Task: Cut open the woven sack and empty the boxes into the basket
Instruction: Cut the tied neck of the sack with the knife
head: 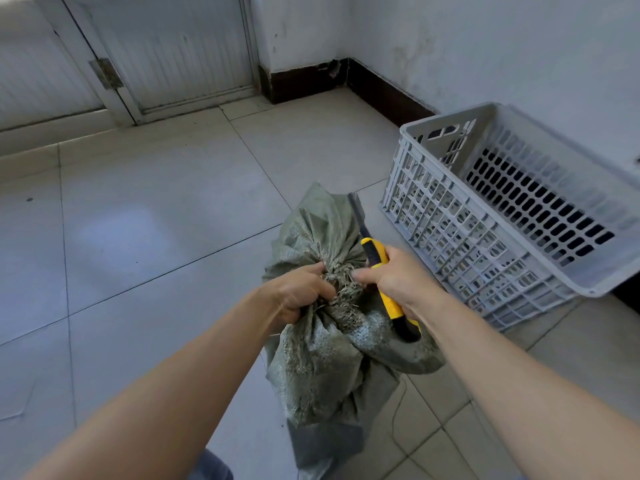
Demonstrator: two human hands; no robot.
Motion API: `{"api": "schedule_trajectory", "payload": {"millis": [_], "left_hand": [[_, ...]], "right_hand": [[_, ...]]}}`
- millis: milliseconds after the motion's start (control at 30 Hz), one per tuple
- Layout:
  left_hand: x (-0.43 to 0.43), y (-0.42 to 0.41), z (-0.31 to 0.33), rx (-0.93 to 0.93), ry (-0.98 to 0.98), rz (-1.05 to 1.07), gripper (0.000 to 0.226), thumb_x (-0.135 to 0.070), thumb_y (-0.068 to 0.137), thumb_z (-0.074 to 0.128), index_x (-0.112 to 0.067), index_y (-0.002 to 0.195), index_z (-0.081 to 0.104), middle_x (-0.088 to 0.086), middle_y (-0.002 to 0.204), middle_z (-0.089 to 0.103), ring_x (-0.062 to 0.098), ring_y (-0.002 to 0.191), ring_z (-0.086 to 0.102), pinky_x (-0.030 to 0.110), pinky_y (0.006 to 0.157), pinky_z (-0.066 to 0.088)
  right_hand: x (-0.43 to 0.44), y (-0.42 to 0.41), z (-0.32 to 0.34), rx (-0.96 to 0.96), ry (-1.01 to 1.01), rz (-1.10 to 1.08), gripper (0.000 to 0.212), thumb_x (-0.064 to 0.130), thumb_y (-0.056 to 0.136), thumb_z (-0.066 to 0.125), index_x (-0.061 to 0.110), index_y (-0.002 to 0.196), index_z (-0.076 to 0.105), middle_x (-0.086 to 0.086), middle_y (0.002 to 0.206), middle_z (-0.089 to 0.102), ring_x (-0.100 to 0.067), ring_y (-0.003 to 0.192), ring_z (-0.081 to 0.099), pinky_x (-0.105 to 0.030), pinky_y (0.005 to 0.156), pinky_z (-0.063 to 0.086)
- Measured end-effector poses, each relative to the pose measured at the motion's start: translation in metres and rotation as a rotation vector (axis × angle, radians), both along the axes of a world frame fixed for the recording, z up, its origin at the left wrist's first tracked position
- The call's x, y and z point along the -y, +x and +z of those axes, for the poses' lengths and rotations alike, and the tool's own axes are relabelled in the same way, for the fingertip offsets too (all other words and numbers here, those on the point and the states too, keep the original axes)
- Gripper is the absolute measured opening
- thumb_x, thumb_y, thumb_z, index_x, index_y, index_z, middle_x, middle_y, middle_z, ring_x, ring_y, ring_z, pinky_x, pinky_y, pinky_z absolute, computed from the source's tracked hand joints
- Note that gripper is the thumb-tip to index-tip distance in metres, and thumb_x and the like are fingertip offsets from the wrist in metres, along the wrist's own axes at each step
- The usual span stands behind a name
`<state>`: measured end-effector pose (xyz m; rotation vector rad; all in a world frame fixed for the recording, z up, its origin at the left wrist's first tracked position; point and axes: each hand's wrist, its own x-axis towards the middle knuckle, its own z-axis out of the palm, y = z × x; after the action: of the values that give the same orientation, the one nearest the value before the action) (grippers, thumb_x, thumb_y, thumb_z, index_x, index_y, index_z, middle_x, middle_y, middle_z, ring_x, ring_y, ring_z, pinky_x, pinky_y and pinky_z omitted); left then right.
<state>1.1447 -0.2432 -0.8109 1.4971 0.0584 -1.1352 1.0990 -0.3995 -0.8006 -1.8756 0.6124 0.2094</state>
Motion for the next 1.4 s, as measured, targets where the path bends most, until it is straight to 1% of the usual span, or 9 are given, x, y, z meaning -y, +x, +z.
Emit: {"api": "schedule_trajectory", "payload": {"millis": [167, 267, 433, 533, 700, 867, 1100, 1233, 1400], "left_hand": [[0.000, 0.001, 0.006, -0.098, -0.157, 0.059, 0.018, -0.009, 0.072, 0.061, -0.009, 0.088, 0.069, 0.013, 0.080, 0.069, 0.027, 0.073, 0.066, 0.039, 0.077, 0.055], [0.007, 0.004, 0.007, -0.065, -0.049, 0.138, 0.038, -0.040, 0.083, 0.063, -0.006, 0.099, 0.069, 0.013, 0.092, 0.071, 0.028, 0.083, 0.067, 0.039, 0.086, 0.054], [0.014, -0.001, 0.004, 0.110, 0.098, 0.197, 0.021, 0.002, 0.082, 0.057, -0.002, 0.102, 0.061, 0.022, 0.097, 0.068, 0.032, 0.083, 0.067, 0.048, 0.084, 0.055], [0.015, -0.007, 0.005, 0.158, 0.054, 0.095, 0.031, 0.010, 0.083, 0.049, -0.008, 0.106, 0.059, 0.011, 0.082, 0.068, 0.021, 0.068, 0.066, 0.030, 0.064, 0.059], [0.020, -0.018, 0.016, 0.712, 0.295, -0.187, 0.037, 0.004, 0.075, 0.055, -0.009, 0.110, 0.060, 0.005, 0.089, 0.057, 0.018, 0.080, 0.058, 0.009, 0.057, 0.042], [0.021, -0.020, 0.015, 1.060, 0.366, -0.249, 0.024, -0.008, 0.077, 0.061, -0.006, 0.100, 0.064, 0.007, 0.100, 0.044, 0.025, 0.097, 0.052, 0.017, 0.071, 0.031], [0.010, -0.011, 0.025, 0.633, 0.415, -0.194, 0.049, -0.038, 0.078, 0.070, -0.017, 0.118, 0.052, -0.007, 0.101, 0.053, 0.013, 0.096, 0.052, 0.024, 0.080, 0.038], [0.013, -0.013, 0.017, 0.598, 0.425, -0.207, 0.025, -0.025, 0.073, 0.072, -0.009, 0.090, 0.062, 0.001, 0.079, 0.058, 0.019, 0.078, 0.055, 0.028, 0.061, 0.040], [0.010, -0.011, 0.004, 0.482, 0.324, -0.026, 0.066, -0.019, 0.067, 0.078, -0.017, 0.128, 0.053, 0.005, 0.119, 0.061, 0.023, 0.103, 0.061, 0.037, 0.093, 0.051]], "right_hand": [[-0.005, 0.002, -0.011, -0.110, 0.015, 0.052, 0.047, 0.011, 0.060, 0.081, 0.002, 0.101, 0.058, -0.018, 0.091, 0.064, -0.033, 0.082, 0.063, -0.050, 0.083, 0.054], [-0.010, 0.000, -0.012, -0.151, 0.097, 0.020, 0.042, 0.011, 0.058, 0.080, 0.007, 0.092, 0.056, -0.015, 0.085, 0.064, -0.032, 0.076, 0.062, -0.042, 0.074, 0.054], [0.001, 0.001, -0.002, -0.071, 0.158, -0.163, 0.022, -0.002, 0.073, 0.063, 0.009, 0.083, 0.047, -0.009, 0.076, 0.047, -0.022, 0.066, 0.045, -0.031, 0.059, 0.037], [0.005, 0.001, 0.005, 0.000, 0.192, -0.168, 0.015, 0.009, 0.081, 0.068, 0.008, 0.087, 0.054, -0.008, 0.078, 0.058, -0.018, 0.063, 0.052, -0.028, 0.058, 0.042], [-0.004, 0.004, 0.002, -0.082, 0.210, -0.177, 0.061, 0.047, 0.055, 0.085, 0.001, 0.088, 0.065, -0.013, 0.088, 0.071, -0.029, 0.084, 0.068, -0.043, 0.081, 0.056], [-0.007, 0.011, 0.008, -0.072, 0.359, -0.440, 0.015, 0.008, 0.077, 0.067, 0.005, 0.076, 0.052, -0.007, 0.065, 0.044, -0.018, 0.051, 0.042, -0.024, 0.046, 0.035], [0.001, 0.013, -0.010, -0.046, 0.659, -0.711, 0.024, -0.008, 0.079, 0.043, 0.008, 0.063, 0.035, -0.003, 0.063, 0.033, -0.007, 0.020, 0.028, -0.008, 0.030, 0.027], [0.000, 0.012, -0.010, -0.074, 0.652, -0.685, 0.028, -0.009, 0.081, 0.043, 0.008, 0.062, 0.034, -0.003, 0.064, 0.033, -0.009, 0.033, 0.032, -0.009, 0.030, 0.029], [0.009, 0.003, 0.005, -0.196, 0.371, -0.498, 0.018, 0.008, 0.080, 0.069, 0.007, 0.081, 0.051, -0.007, 0.077, 0.047, -0.017, 0.060, 0.045, -0.025, 0.044, 0.042]]}}
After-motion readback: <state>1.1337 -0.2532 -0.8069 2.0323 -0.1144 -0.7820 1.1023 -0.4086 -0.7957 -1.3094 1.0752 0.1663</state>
